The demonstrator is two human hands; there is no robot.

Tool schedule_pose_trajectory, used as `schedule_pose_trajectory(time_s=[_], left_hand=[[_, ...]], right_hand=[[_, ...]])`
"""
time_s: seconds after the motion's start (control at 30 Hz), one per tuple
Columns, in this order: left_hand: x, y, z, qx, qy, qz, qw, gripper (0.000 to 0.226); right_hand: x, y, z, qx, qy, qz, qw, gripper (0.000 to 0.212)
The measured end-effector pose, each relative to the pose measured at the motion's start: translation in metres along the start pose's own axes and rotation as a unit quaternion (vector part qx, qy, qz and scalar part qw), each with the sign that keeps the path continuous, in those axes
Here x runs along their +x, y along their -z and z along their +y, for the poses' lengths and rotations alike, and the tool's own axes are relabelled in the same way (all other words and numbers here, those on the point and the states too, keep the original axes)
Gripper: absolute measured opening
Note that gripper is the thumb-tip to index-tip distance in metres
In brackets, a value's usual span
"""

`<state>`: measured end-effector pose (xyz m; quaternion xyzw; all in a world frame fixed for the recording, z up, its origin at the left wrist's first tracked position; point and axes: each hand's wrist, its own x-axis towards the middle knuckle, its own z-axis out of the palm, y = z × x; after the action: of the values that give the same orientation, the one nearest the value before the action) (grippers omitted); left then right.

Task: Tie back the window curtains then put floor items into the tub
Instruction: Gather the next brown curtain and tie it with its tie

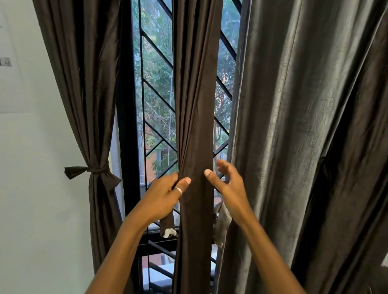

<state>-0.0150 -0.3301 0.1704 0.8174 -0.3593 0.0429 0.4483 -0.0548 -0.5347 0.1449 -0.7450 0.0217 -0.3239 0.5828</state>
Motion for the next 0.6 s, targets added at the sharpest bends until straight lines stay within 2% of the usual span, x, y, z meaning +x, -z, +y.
schedule_pose_trajectory(time_s=[0.07, 0.17, 0.27, 0.37, 0.43, 0.5, 0.6], left_hand=[[-0.004, 0.004, 0.002, -0.089, 0.005, -0.052, 0.995, 0.051], [-0.013, 0.008, 0.010, -0.190, 0.024, -0.083, 0.978, 0.030], [-0.020, 0.011, 0.004, -0.246, 0.031, -0.090, 0.965, 0.036], [-0.022, 0.013, 0.002, -0.264, 0.057, -0.091, 0.958, 0.042], [-0.021, 0.015, 0.002, -0.260, 0.061, -0.078, 0.960, 0.038], [-0.015, 0.018, -0.004, -0.232, 0.065, -0.039, 0.970, 0.042], [-0.004, 0.016, -0.018, -0.077, 0.048, 0.065, 0.994, 0.066]], right_hand=[[0.017, 0.010, 0.001, 0.120, -0.055, -0.085, 0.988, 0.081], [0.024, 0.019, -0.001, 0.246, -0.128, -0.207, 0.938, 0.095], [0.022, 0.021, 0.004, 0.266, -0.180, -0.253, 0.913, 0.101], [0.022, 0.021, 0.009, 0.296, -0.187, -0.267, 0.898, 0.090], [0.021, 0.023, 0.005, 0.285, -0.178, -0.266, 0.903, 0.072], [0.021, 0.024, -0.002, 0.229, -0.161, -0.250, 0.927, 0.052], [0.018, 0.018, -0.009, 0.122, -0.124, -0.153, 0.973, 0.035]])
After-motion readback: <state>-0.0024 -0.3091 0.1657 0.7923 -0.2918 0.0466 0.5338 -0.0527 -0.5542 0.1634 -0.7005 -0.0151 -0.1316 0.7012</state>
